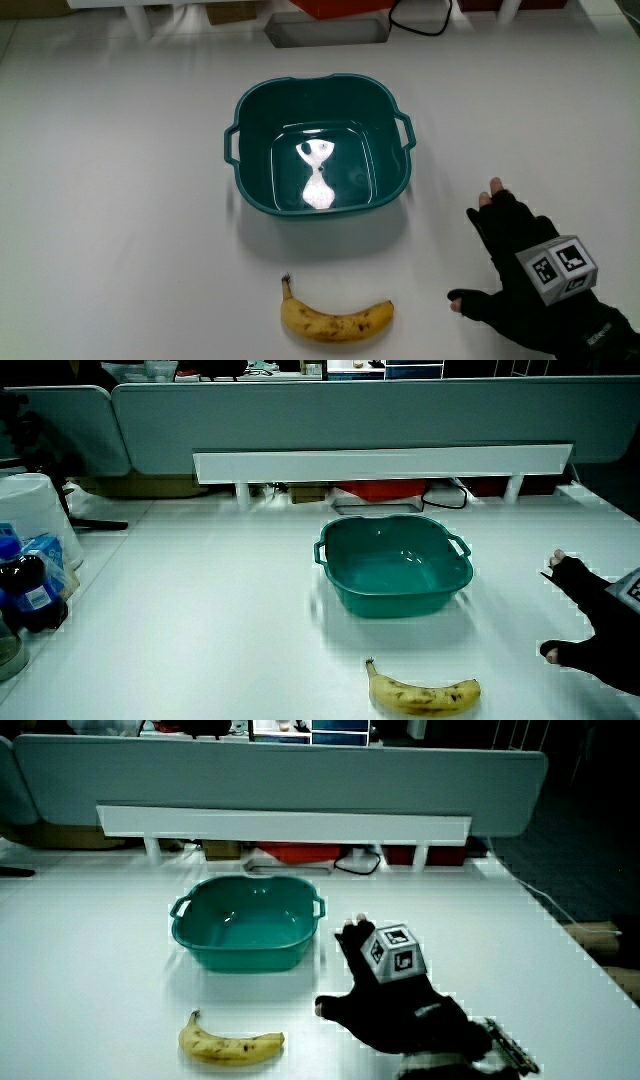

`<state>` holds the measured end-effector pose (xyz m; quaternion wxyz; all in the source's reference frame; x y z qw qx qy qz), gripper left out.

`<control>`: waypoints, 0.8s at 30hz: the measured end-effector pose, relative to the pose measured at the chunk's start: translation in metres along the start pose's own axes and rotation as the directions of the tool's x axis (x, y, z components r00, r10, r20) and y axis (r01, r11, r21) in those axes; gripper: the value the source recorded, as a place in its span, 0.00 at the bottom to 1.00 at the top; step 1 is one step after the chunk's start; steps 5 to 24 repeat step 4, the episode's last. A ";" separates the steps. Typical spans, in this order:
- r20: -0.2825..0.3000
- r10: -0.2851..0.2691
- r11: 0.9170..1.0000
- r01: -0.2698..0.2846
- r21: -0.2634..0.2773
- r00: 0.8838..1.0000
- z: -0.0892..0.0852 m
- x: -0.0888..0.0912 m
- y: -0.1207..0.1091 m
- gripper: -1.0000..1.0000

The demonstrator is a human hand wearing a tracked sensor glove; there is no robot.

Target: Place banana on desk

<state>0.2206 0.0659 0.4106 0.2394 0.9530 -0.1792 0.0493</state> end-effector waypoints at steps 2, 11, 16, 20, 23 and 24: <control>-0.007 -0.010 1.000 0.010 0.004 1.000 0.001 0.004 -0.001 0.00; 0.001 -0.014 1.000 0.014 0.019 1.000 0.001 0.007 -0.002 0.00; 0.001 -0.014 1.000 0.014 0.019 1.000 0.001 0.007 -0.002 0.00; 0.001 -0.014 1.000 0.014 0.019 1.000 0.001 0.007 -0.002 0.00; 0.001 -0.014 1.000 0.014 0.019 1.000 0.001 0.007 -0.002 0.00; 0.001 -0.014 1.000 0.014 0.019 1.000 0.001 0.007 -0.002 0.00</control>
